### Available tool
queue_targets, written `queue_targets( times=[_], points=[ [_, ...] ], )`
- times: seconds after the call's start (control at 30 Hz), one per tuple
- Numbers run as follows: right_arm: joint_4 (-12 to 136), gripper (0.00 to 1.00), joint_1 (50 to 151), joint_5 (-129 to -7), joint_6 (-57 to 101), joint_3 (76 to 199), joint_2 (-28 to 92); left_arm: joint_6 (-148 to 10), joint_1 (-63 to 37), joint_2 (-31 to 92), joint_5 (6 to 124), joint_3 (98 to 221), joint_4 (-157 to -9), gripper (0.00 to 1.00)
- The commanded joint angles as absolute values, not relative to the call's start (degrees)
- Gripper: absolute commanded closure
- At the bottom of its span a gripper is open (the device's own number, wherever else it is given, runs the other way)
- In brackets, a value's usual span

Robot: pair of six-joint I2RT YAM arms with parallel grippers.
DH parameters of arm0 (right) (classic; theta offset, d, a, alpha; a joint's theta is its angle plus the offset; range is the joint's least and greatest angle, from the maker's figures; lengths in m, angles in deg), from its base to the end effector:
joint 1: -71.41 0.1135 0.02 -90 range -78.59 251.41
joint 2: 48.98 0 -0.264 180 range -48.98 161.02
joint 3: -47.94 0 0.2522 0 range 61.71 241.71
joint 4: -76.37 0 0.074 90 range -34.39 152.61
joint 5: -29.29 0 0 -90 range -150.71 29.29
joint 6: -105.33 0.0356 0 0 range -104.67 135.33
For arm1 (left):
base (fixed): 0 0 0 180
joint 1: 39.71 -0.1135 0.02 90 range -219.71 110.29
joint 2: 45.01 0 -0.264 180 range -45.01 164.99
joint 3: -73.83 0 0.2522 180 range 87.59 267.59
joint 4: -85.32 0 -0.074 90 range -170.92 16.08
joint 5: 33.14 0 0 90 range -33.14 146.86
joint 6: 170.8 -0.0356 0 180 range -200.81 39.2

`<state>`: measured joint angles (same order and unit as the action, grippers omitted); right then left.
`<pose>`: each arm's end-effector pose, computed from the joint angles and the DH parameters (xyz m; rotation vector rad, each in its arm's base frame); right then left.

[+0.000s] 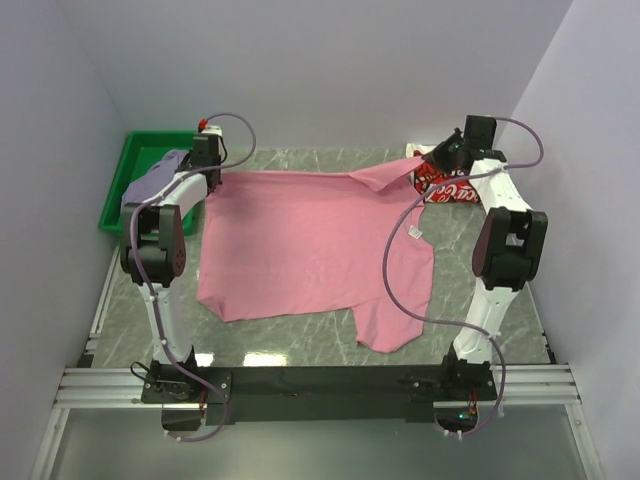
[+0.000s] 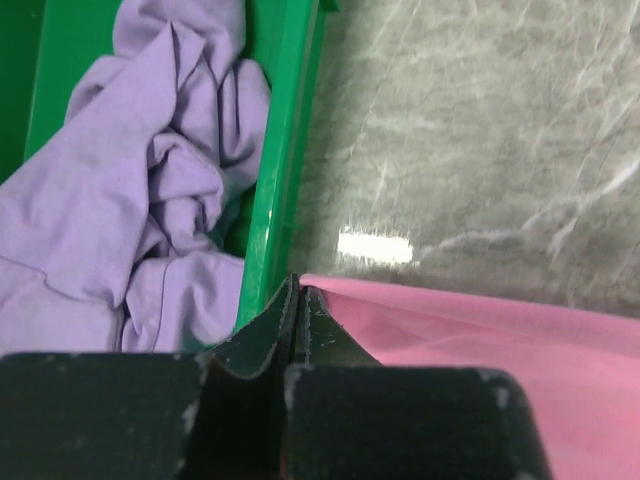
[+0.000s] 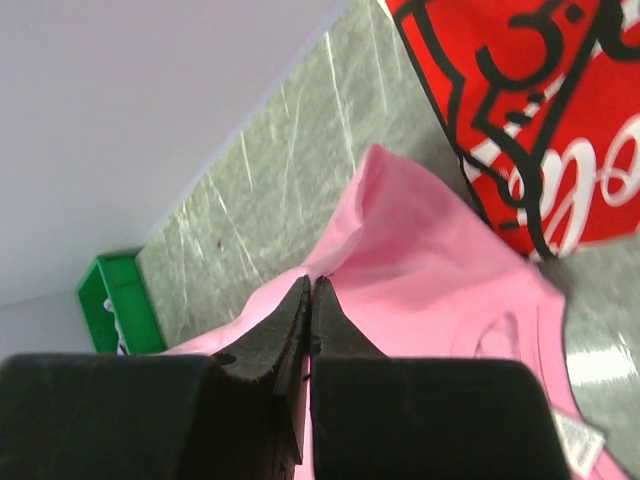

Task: Fold and stack the t-shirts
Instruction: Fold the tshirt

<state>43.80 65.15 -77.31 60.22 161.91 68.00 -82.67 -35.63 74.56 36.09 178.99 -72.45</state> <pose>0.4778 -0.0422 0.2726 0.8163 2.0953 0.6901 0.4803 -0.0216 0.2163 -0.0873 2.1858 0.3780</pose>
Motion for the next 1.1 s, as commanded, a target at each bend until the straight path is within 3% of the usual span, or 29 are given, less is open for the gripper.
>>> queue_targets(
  times=[0.0, 0.7, 1.07],
  points=[
    [45.0, 1.00, 65.0, -74.9, 59.1, 158.8, 60.1, -82.6, -36.4, 69.0, 36.1, 178.0, -72.0, 0.99],
    [47.3, 1.00, 66.4, -69.9, 61.0, 129.9, 45.1, -72.6, -36.2, 62.4, 41.0, 167.8, -64.7, 0.99],
    [44.8, 1.00, 66.3, -70.9, 60.3, 131.9, 44.0, -78.5, -35.9, 61.3, 36.3, 166.3, -66.5, 0.99]
  ],
)
